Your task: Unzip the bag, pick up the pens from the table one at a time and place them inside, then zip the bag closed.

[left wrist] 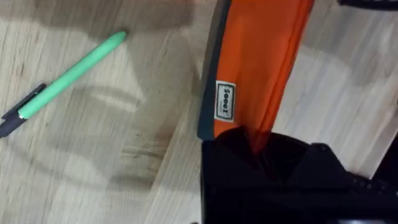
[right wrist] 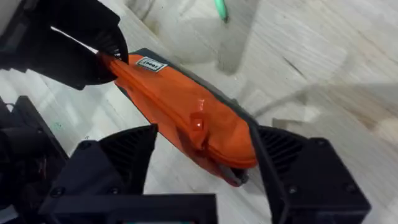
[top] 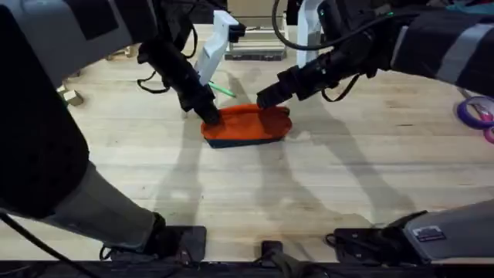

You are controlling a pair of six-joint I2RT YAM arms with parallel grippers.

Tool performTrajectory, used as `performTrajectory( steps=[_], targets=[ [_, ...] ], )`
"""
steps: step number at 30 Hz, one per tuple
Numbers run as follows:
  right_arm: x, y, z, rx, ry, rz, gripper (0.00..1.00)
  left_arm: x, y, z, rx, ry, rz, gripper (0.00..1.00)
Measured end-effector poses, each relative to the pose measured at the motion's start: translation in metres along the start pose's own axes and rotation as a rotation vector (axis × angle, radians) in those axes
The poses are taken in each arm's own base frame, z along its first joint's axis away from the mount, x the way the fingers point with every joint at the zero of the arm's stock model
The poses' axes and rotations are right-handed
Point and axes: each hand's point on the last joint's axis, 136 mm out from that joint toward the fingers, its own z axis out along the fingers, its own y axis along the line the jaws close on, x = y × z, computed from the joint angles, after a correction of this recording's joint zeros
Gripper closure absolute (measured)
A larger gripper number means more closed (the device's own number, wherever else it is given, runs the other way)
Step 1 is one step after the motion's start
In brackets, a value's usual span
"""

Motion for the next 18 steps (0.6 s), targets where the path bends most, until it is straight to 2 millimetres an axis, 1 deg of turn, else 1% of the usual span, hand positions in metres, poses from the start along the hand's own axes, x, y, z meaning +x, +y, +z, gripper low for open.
performTrajectory(
  steps=[7, 8, 12, 13, 14, 16, 17, 18],
  targets=[
    [0.0, 0.002, 0.002, -0.004, 0.001, -0.007, 0.41, 0.0, 0.0, 0.0, 0.0, 0.0, 0.0, 0.958],
    [0.0, 0.003, 0.002, -0.005, 0.002, -0.008, 0.434, 0.0, 0.0, 0.0, 0.0, 0.0, 0.0, 0.958],
    [0.002, 0.008, 0.004, -0.011, 0.015, -0.013, 0.467, 0.0, 0.0, 0.0, 0.0, 0.0, 0.0, 0.958],
    [0.003, 0.009, 0.005, -0.014, 0.02, -0.014, 0.488, 0.0, 0.0, 0.0, 0.0, 0.0, -0.001, 0.958],
    [0.004, 0.012, 0.006, -0.017, 0.024, -0.019, 0.559, 0.0, 0.0, 0.0, 0.0, 0.0, 0.0, 0.958],
    [0.004, 0.013, 0.006, -0.018, 0.024, -0.023, 0.617, 0.0, 0.0, 0.0, 0.001, 0.0, 0.0, 0.958],
    [0.004, 0.012, 0.006, -0.016, 0.024, -0.024, 0.746, 0.0, -0.001, 0.0, 0.002, 0.001, -0.001, 0.958],
    [0.004, 0.012, 0.006, -0.014, 0.024, -0.024, 0.787, 0.0, -0.001, 0.0, 0.003, 0.001, -0.001, 0.958]
  ],
)
